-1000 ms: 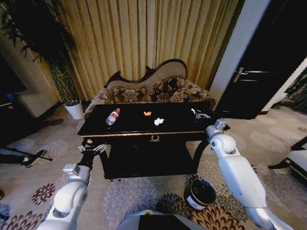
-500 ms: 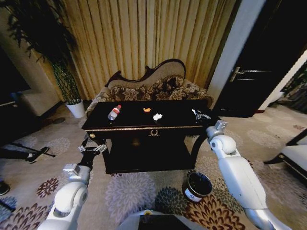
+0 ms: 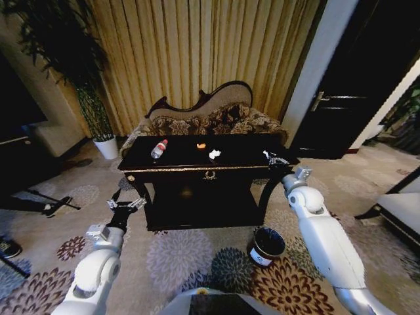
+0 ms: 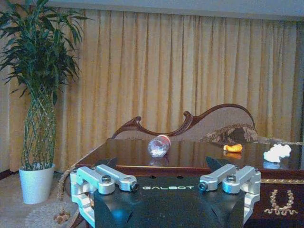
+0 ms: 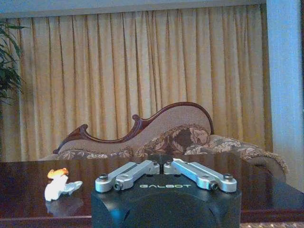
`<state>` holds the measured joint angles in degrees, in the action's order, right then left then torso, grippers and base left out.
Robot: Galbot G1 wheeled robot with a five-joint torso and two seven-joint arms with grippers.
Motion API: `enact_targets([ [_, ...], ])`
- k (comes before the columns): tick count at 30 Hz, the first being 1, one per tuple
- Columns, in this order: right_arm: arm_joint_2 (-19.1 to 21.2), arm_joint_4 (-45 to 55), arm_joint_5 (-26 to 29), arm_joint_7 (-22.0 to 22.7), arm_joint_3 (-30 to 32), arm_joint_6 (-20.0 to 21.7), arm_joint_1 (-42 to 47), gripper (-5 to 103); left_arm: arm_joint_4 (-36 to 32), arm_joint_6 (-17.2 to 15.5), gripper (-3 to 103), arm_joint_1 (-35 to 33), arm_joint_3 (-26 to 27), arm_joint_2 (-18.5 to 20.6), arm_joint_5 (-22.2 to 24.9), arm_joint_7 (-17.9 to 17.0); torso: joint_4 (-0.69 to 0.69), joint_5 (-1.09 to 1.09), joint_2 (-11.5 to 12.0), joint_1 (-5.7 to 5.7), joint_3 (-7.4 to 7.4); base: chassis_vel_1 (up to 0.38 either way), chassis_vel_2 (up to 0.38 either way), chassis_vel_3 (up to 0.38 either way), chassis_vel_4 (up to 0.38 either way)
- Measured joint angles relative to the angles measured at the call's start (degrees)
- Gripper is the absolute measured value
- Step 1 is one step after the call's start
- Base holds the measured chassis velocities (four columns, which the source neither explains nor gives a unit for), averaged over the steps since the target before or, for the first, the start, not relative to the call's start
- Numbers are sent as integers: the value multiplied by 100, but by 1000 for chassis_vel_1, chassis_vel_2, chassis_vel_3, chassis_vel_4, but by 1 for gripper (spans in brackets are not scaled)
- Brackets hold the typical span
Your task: Move to the front of the table and place the trash on the table into the trash bin.
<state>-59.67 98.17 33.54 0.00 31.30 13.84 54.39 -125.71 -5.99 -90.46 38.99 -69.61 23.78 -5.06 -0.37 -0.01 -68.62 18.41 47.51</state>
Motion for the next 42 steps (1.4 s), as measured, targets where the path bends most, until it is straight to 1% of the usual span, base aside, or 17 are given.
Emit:
enact_targets([
  [8,-107,-57,-122,0,138,-63,239,0,-7,23,100,-12,25,-23,-4,0,0,0,1,3,1,6,-8,-4,5],
  [14,-266,-405,-347,0,280,-260,583,0,-16,49,100,-22,34,-41,-7,0,0,0,1,3,1,0,0,0,0],
  [15,-303,-559,-405,0,325,-317,685,0,-19,58,100,-23,41,-37,-7,0,0,0,1,2,0,0,0,0,0],
  [16,-383,-1000,-611,0,390,-490,843,0,-18,82,100,-22,64,-47,-6,0,-1,0,0,1,0,0,0,0,0],
  [17,-383,-1000,-611,0,390,-490,843,0,-18,82,100,-22,64,-47,-6,0,-1,0,0,1,0,0,0,0,0],
  [20,-473,-1884,-938,0,386,-847,840,0,-15,98,100,-14,77,-67,-6,-2,-1,1,1,2,1,0,0,0,0],
  [22,-476,-1990,-977,0,381,-882,823,0,-15,99,100,-13,77,-67,-6,-3,0,1,1,2,1,0,0,0,0],
  [23,-494,-2387,-1105,0,355,-1012,723,0,-14,101,100,-9,78,-67,-7,-3,-1,1,1,2,1,0,0,0,0],
  [24,-500,-2573,-1165,1,338,-1071,660,0,-15,102,100,-9,78,-67,-6,-3,-2,2,1,1,1,0,0,0,0],
  [25,-509,-3119,-1332,0,285,-1257,448,0,-15,106,100,-9,78,-67,-5,-2,1,-1,1,1,0,0,0,0,0],
  [26,-513,-3368,-1426,0,266,-1336,354,0,-14,106,100,-13,78,-69,-4,-4,1,0,1,1,1,0,0,0,0],
  [27,-513,-3368,-1426,0,266,-1336,354,0,-14,106,100,-13,78,-69,-4,-4,1,0,1,1,1,0,0,0,0],
  [30,-513,-4285,-1881,-1,197,-1581,-26,0,-34,116,100,-27,88,-77,0,-3,0,0,1,2,1,0,0,0,0],
  [31,-505,-4509,-2036,-1,189,-1629,-116,0,-36,120,100,-38,104,-80,6,-3,0,0,1,2,1,0,0,0,0],
  [32,-505,-4509,-2036,-1,189,-1629,-116,0,-36,120,100,-38,104,-80,6,-3,0,0,1,2,1,0,0,0,0],
  [35,-498,-4928,-2330,-1,182,-1681,-242,0,-21,185,100,-72,156,-85,15,14,0,0,1,2,1,0,0,0,0],
  [42,-540,-5275,-2691,-1,252,-1682,-144,0,46,217,100,-57,176,-101,28,34,0,0,1,2,1,0,0,0,0],
])
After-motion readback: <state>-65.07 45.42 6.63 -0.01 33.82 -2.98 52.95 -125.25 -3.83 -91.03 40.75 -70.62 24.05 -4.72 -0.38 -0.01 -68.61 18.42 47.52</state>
